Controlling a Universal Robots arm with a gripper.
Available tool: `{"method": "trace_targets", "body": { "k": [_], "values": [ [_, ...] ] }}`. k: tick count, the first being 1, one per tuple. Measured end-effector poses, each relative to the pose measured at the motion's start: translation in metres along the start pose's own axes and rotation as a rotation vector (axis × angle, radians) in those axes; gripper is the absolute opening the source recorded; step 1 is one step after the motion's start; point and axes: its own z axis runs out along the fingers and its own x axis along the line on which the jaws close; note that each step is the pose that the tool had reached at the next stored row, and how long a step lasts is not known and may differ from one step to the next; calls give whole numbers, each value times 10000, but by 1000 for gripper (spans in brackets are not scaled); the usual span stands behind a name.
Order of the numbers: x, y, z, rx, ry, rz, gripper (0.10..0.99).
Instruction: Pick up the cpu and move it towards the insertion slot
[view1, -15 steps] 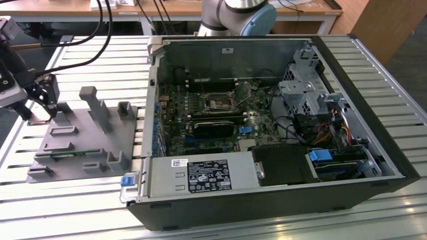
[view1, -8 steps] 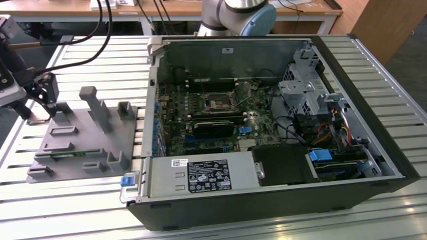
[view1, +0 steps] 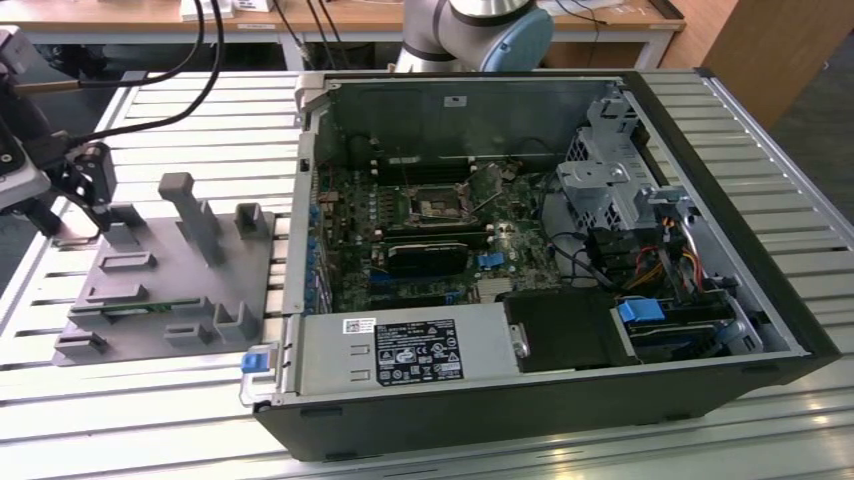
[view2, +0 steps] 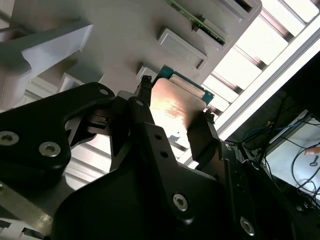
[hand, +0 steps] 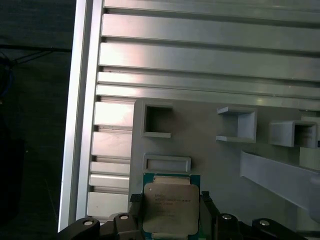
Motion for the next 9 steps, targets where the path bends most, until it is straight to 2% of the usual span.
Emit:
{"method": "trace_targets", "body": {
  "k": [9],
  "values": [
    [-1, 6, -41, 1, -1, -1, 541]
  ]
}}
